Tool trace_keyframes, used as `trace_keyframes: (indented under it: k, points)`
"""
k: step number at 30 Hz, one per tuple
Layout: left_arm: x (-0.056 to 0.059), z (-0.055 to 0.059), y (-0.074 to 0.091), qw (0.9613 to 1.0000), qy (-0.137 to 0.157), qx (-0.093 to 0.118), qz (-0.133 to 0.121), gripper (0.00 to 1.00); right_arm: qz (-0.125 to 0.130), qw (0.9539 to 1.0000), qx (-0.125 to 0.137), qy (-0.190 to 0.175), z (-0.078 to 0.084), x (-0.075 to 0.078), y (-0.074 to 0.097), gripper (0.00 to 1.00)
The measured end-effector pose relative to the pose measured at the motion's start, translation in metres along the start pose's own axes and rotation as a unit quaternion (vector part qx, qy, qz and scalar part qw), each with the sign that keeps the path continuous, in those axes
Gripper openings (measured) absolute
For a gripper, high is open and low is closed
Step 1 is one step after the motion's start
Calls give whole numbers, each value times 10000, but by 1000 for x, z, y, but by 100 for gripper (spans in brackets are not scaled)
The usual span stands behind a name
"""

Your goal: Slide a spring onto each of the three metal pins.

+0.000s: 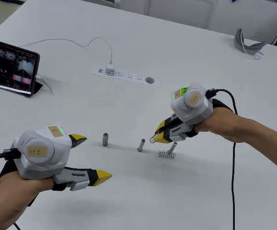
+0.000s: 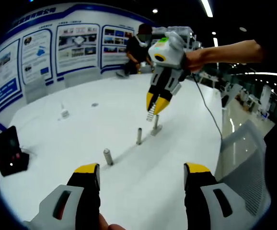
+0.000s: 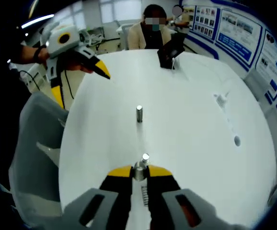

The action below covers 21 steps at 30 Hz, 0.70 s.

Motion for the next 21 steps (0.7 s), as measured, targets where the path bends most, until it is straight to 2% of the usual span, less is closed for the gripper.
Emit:
trace_keyframes:
  k: [9,21]
  points:
    - [2,5,8,9999,147,58,-46,76,-23,10000,-61,53,0,4,-15,13]
    - [-4,13,19,9995,262,42,-143,75,-107,9996,-156,198,-6,4,-30,13]
Point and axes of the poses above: the centre of the closed fingertips' face, and the gripper's own axes: y roughly backward along the fingers, x roughly to its right, z roughly out of its underside, the point moved 2 cm from there along y, roughly backward along the fingers, and after that the axes turned 8 degrees about z, right-handed, at the moved point
